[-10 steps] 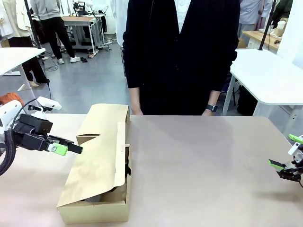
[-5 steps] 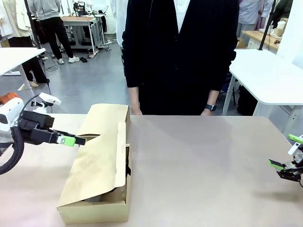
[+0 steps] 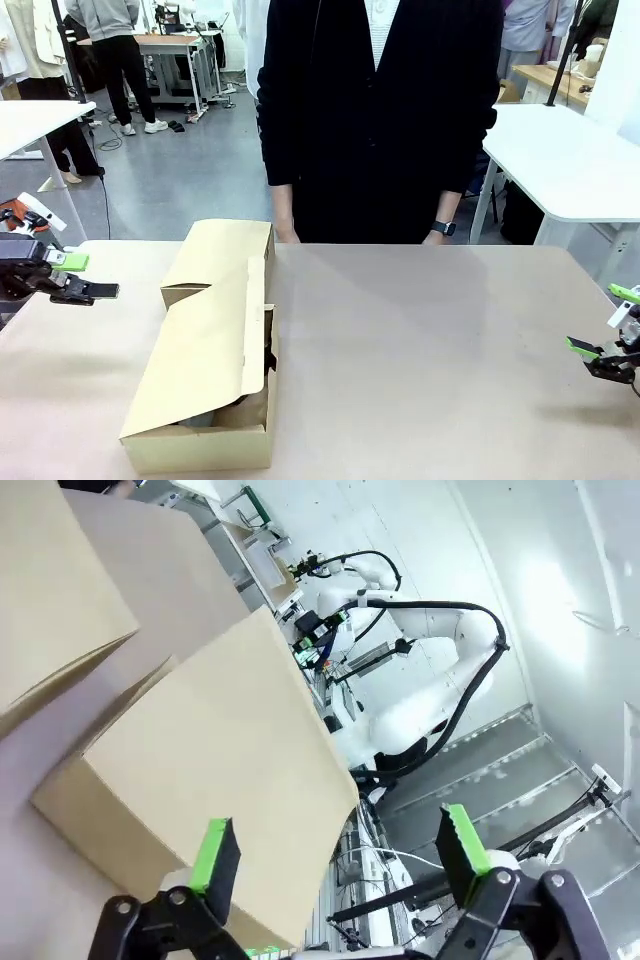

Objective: Place items inside the box.
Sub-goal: Close the lid of the Mailer Box closest to the robot.

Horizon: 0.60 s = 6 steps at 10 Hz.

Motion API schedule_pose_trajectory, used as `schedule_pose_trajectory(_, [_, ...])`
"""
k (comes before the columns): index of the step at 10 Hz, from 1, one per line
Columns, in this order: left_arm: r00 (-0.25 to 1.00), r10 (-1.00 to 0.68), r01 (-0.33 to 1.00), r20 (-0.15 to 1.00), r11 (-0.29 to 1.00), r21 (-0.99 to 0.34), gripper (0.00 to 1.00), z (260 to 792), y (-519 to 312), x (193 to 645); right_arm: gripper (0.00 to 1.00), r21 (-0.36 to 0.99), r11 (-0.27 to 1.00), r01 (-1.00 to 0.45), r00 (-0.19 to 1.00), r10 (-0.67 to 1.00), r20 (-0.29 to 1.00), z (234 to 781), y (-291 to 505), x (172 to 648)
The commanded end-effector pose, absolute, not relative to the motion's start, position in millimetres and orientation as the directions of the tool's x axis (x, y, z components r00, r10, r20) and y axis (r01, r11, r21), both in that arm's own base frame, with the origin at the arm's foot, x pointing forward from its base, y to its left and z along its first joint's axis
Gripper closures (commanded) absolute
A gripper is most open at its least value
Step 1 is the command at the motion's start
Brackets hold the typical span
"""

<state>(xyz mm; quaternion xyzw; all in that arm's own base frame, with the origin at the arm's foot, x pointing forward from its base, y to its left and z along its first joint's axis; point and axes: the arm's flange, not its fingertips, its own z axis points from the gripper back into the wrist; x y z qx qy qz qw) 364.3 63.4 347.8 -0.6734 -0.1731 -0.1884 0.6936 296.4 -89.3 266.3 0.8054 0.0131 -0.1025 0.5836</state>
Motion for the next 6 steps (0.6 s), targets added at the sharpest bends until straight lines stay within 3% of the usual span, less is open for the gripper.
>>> schedule_pose_trajectory(1, [0.803, -0.071, 0.596, 0.592, 0.080, -0.799, 0.00, 353.9, 29.5, 365.4, 0.00, 0.932, -0.327, 0.156, 0.974, -0.109, -0.201, 273.8, -90.2, 299.8])
schedule_pose_trajectory(6, [0.803, -0.071, 0.596, 0.592, 0.080, -0.799, 0.00, 353.9, 29.5, 365.4, 0.00, 0.932, -0.327, 0.156, 0.974, -0.109, -0.201, 273.8, -90.2, 299.8])
